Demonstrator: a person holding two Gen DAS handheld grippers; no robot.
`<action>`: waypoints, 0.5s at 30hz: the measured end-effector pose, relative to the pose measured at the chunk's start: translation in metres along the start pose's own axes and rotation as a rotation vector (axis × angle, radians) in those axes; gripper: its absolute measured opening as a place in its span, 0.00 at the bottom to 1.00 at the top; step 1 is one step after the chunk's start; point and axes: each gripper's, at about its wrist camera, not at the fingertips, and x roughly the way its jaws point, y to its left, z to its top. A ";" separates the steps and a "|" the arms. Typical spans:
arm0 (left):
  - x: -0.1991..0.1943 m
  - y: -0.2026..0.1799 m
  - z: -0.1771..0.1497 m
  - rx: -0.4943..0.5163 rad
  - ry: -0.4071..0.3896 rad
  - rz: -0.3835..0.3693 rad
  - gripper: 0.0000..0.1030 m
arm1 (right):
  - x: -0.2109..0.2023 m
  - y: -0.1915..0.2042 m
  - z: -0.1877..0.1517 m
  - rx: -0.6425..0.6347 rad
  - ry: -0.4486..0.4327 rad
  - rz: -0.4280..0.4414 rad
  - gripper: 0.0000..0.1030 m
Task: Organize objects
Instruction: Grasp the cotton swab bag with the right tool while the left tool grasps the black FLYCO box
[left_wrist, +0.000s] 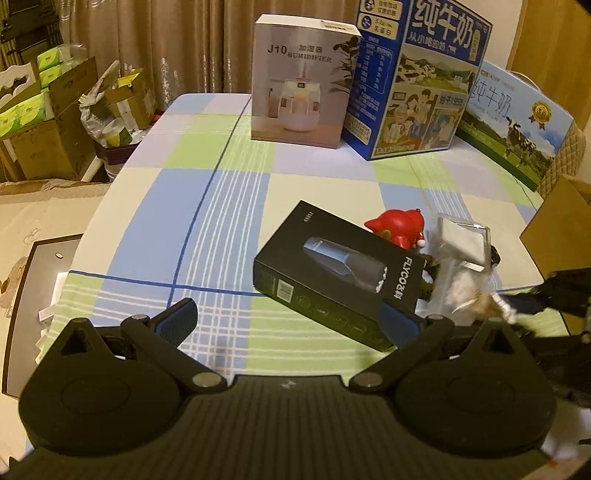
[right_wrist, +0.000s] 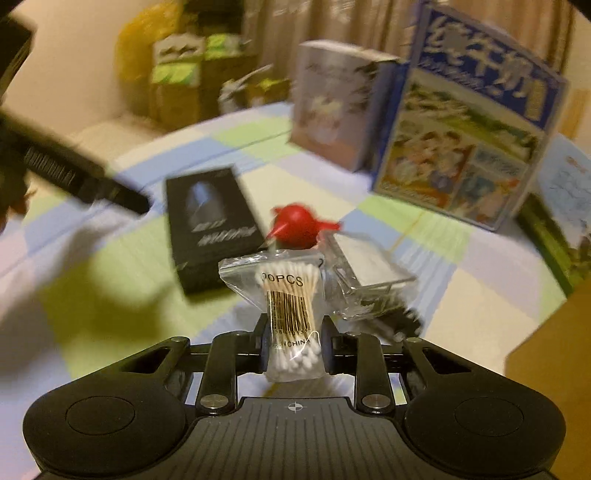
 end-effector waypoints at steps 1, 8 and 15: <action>0.000 0.001 0.000 -0.004 0.000 -0.001 0.99 | 0.001 -0.002 0.004 0.015 -0.007 -0.024 0.23; 0.000 -0.002 0.001 -0.010 -0.007 0.000 0.99 | 0.026 0.013 0.022 -0.021 0.012 -0.177 0.23; 0.001 0.002 0.001 -0.024 -0.007 0.004 0.99 | 0.046 0.019 0.022 -0.058 0.046 -0.098 0.23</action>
